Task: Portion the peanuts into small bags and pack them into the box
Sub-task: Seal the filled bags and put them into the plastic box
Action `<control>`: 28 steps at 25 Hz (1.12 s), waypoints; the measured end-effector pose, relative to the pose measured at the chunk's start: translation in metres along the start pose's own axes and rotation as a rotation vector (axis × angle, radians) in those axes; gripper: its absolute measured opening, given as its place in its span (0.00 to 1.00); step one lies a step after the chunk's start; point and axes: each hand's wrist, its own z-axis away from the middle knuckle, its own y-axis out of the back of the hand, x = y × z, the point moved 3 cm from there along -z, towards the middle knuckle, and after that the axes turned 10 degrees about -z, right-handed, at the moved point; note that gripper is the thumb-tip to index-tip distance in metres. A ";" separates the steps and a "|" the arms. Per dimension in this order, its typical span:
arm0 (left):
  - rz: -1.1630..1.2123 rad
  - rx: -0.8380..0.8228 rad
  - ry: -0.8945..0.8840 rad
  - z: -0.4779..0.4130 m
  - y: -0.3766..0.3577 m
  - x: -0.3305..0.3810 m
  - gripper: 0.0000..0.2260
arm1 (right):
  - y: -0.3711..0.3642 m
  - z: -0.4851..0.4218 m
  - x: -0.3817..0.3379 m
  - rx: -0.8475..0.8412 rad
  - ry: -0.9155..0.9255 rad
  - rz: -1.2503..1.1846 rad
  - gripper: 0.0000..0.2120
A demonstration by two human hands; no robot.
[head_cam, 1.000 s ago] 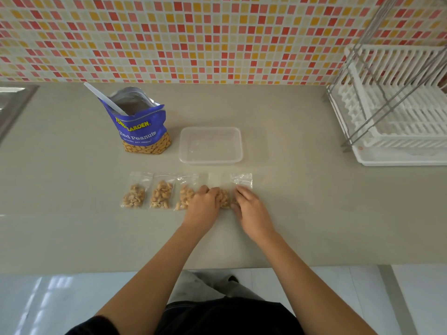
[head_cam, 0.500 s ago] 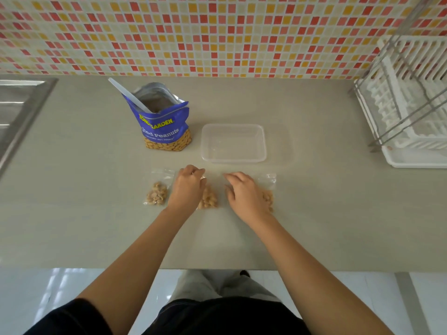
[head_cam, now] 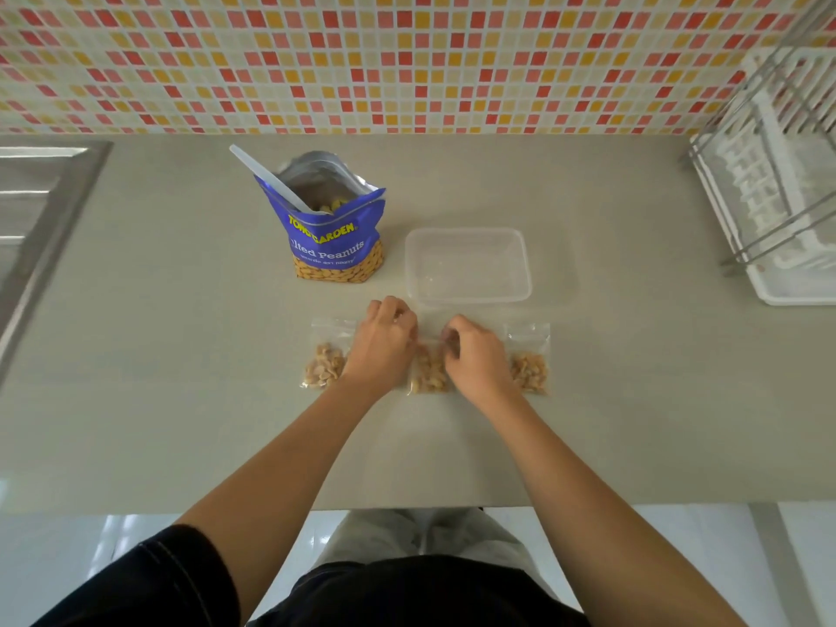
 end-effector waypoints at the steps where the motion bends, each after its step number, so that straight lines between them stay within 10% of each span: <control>1: 0.055 0.023 -0.021 0.002 0.002 -0.001 0.05 | 0.003 0.006 0.000 0.015 -0.030 -0.108 0.04; 9: 0.740 -0.132 0.198 0.009 0.038 0.005 0.08 | 0.019 0.030 -0.006 0.233 -0.136 -0.744 0.08; 28: 0.374 -0.002 -0.002 -0.004 0.071 0.020 0.04 | 0.046 0.031 -0.027 0.555 0.006 -0.535 0.07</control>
